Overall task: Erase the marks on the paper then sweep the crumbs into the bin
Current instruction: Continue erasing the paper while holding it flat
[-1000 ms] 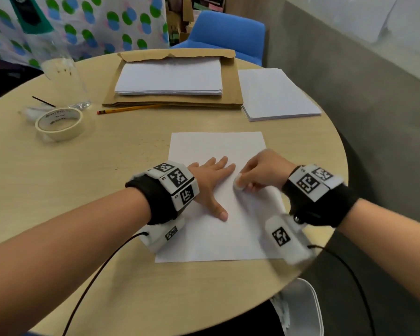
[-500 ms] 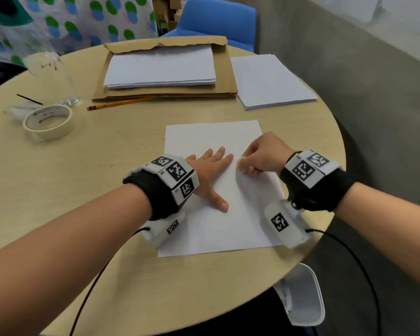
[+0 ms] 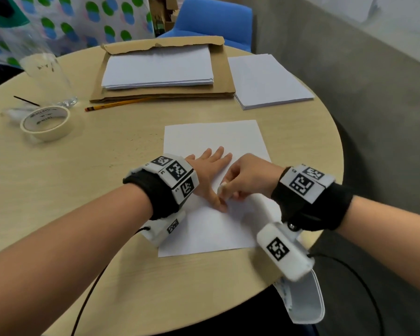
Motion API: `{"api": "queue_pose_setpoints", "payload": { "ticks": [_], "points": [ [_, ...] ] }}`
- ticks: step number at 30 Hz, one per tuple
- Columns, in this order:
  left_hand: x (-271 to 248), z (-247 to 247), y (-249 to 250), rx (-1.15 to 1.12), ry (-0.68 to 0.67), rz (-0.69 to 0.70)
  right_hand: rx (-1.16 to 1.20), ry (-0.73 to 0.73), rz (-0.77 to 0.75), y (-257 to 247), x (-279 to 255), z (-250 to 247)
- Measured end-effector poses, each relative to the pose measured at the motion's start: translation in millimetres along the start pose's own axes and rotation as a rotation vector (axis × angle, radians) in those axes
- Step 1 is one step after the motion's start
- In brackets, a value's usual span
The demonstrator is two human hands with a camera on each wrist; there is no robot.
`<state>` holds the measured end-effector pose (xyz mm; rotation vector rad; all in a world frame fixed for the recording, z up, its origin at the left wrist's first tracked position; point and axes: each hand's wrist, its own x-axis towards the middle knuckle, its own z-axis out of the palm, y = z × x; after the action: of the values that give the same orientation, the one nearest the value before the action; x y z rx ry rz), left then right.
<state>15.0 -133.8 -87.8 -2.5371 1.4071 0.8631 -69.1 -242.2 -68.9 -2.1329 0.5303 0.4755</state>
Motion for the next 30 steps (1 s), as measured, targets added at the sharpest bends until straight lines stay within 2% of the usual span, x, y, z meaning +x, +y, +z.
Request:
{"api": "queue_pose_setpoints", "payload": {
  "ticks": [2, 6, 8, 11, 12, 16, 18, 21, 23, 25, 27, 30],
  "points": [
    [0, 0, 0, 0.002, -0.006, -0.002, -0.013, 0.016, 0.021, 1, 4, -10],
    [-2, -1, 1, -0.008, -0.010, -0.002, 0.059, 0.226, 0.048, 3, 18, -34],
    [-1, -1, 0, -0.008, -0.015, 0.000, 0.055, 0.176, 0.023, 7, 15, -21],
    [0, -1, 0, 0.002, -0.026, 0.000, 0.061, -0.001, 0.008, 8, 1, -3],
    [0, -1, 0, 0.005, -0.025, 0.001, 0.057, 0.009, 0.016, 9, 4, -8],
    [0, -1, 0, -0.004, -0.014, 0.003, 0.107, 0.244, 0.042, 7, 22, -33],
    [0, -1, 0, -0.001, -0.014, 0.003, 0.093, 0.202, 0.020, 7, 19, -21],
    [0, 0, 1, 0.011, -0.013, 0.000, 0.073, -0.008, -0.007, 5, 2, 2],
    [0, -1, 1, 0.003, -0.018, 0.000, 0.064, 0.019, 0.008, 4, 6, -8],
    [-1, -1, 0, -0.003, -0.017, 0.002, 0.084, 0.168, 0.031, 3, 18, -25],
    [0, 0, -1, -0.007, -0.015, 0.005, 0.104, 0.232, 0.033, 3, 23, -27],
    [3, 1, -1, 0.016, -0.019, 0.000, 0.110, 0.048, -0.004, 5, 8, -3]
  ]
}}
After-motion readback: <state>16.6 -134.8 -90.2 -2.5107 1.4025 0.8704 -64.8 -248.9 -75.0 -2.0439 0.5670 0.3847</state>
